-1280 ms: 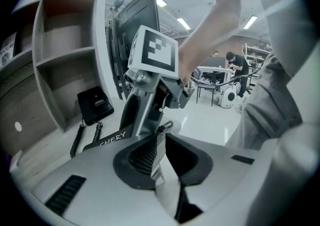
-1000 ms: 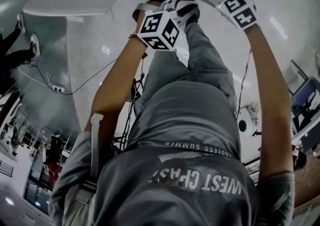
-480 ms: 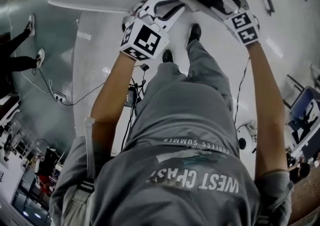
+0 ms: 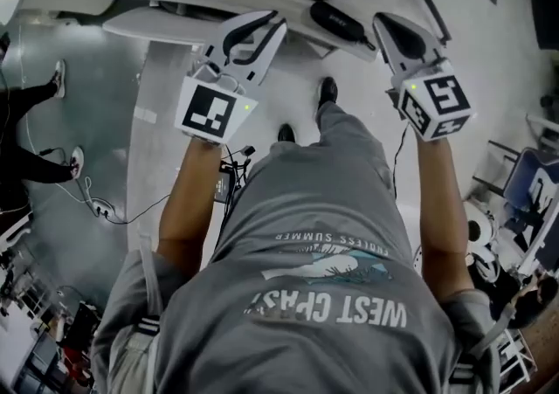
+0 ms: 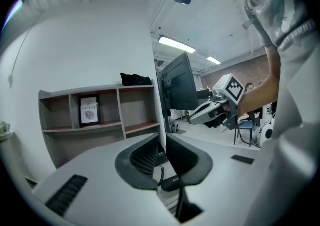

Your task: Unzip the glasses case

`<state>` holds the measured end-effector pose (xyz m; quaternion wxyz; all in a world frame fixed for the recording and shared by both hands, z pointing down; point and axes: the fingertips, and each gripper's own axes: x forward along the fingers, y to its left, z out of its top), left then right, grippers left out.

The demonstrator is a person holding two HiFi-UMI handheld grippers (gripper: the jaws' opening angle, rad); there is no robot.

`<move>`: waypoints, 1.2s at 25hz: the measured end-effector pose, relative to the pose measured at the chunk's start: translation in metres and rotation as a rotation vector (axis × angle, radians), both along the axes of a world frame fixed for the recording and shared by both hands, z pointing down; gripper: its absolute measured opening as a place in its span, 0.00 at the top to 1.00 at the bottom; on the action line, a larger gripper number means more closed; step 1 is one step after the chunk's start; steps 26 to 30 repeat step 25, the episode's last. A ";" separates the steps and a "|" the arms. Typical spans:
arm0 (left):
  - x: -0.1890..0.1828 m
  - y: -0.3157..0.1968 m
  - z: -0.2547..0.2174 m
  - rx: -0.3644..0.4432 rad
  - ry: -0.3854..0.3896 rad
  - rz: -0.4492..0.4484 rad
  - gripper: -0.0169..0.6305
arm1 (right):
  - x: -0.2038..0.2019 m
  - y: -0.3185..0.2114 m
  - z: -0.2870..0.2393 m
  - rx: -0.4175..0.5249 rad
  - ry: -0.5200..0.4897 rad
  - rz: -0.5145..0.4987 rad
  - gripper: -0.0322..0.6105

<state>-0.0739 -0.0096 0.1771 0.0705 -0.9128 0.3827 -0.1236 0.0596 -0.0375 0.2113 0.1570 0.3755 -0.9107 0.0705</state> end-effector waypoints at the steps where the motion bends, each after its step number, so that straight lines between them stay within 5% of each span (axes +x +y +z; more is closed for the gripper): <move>1: -0.002 0.007 -0.012 0.004 0.022 -0.007 0.91 | -0.005 0.014 -0.018 0.001 -0.025 -0.021 0.94; 8: -0.011 0.053 -0.079 0.031 0.095 -0.006 0.91 | -0.019 0.088 -0.107 0.028 -0.129 -0.083 0.94; 17: -0.024 0.079 -0.103 0.086 0.100 0.040 0.91 | -0.030 0.115 -0.127 0.069 -0.148 -0.053 0.94; 20: -0.062 0.084 -0.084 0.072 0.117 0.045 0.91 | -0.067 0.121 -0.112 0.060 -0.145 -0.045 0.94; 25: -0.190 0.081 -0.041 0.018 0.161 0.035 0.91 | -0.196 0.115 -0.078 0.004 -0.122 -0.052 0.94; 30: -0.190 0.081 -0.041 0.018 0.161 0.035 0.91 | -0.196 0.115 -0.078 0.004 -0.122 -0.052 0.94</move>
